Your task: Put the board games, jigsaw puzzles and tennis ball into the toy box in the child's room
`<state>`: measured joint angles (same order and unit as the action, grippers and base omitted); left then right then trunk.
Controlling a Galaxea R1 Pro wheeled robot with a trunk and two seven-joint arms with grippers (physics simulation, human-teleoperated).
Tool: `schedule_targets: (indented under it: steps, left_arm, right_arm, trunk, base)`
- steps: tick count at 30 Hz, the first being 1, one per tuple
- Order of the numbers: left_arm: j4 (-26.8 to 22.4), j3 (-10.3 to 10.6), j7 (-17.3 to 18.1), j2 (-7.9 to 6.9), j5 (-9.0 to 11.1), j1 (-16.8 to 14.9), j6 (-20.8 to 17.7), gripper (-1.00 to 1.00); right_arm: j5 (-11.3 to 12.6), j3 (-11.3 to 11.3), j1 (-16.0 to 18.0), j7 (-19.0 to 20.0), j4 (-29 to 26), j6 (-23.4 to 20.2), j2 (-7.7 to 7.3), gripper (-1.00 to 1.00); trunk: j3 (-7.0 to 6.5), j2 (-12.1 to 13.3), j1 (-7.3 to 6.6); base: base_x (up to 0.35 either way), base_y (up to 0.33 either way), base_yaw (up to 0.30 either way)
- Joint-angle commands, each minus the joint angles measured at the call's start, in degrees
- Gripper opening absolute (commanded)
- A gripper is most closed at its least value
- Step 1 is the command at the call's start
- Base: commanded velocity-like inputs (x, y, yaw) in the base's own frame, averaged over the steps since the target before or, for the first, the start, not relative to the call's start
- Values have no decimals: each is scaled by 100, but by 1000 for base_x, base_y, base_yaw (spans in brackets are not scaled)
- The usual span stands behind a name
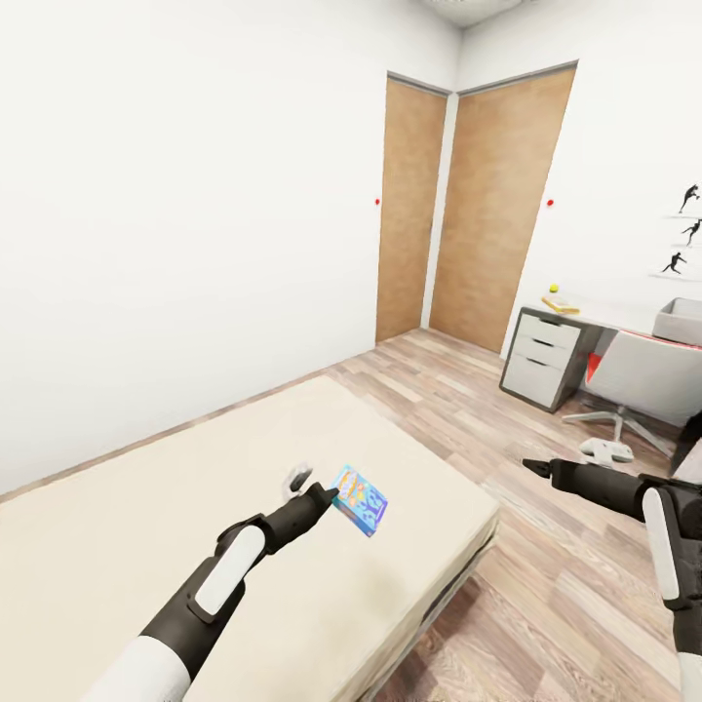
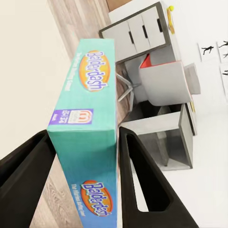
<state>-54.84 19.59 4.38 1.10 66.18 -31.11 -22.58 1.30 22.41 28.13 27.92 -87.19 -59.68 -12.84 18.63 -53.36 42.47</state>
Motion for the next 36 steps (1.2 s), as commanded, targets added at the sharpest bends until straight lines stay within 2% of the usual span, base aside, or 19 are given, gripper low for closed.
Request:
schedule_targets:
  steps: [1,5,10,14,18,22,31,36]
  left_arm:
    - [0,-69,4,-2,38,8,-23,-100]
    - [0,-304,31,-5,19,73,-20,-100]
    - [-5,-430,57,-2,0,112,-7,-100]
    - [-4,-464,67,4,-28,125,44,-100]
    - [0,-452,56,4,-44,135,313,-100]
    - [4,-468,37,1,-17,138,419,-100]
    - [19,-491,59,-8,25,146,438,-100]
    - [70,-497,74,-12,38,147,369,-100]
  right_arm:
    - [7,-8,7,7,12,-32,-2,100]
    - [7,-47,11,10,46,-32,-1,100]
    - [16,-68,9,15,63,-32,-5,100]
    - [14,-68,8,19,68,-32,-7,100]
    - [17,-74,8,20,70,-32,-6,100]
    - [24,-81,8,20,70,-32,-3,100]
    - [27,-88,8,20,77,-32,6,100]
    - [19,-206,11,20,253,-32,110,100]
  trunk:
    - [-11,36,-22]
    - [-83,197,-110]
    - [-173,397,-220]
    - [-245,558,-307]
    - [-317,718,-395]
    - [-388,878,-483]
    - [-550,1239,-681]
    - [-640,1440,-791]
  base:
    - [0,0,-287]
    - [0,0,-287]
    - [0,0,-287]
    - [0,0,-287]
    - [0,0,-287]
    - [0,0,-287]
    - [0,0,-287]
    - [0,0,-287]
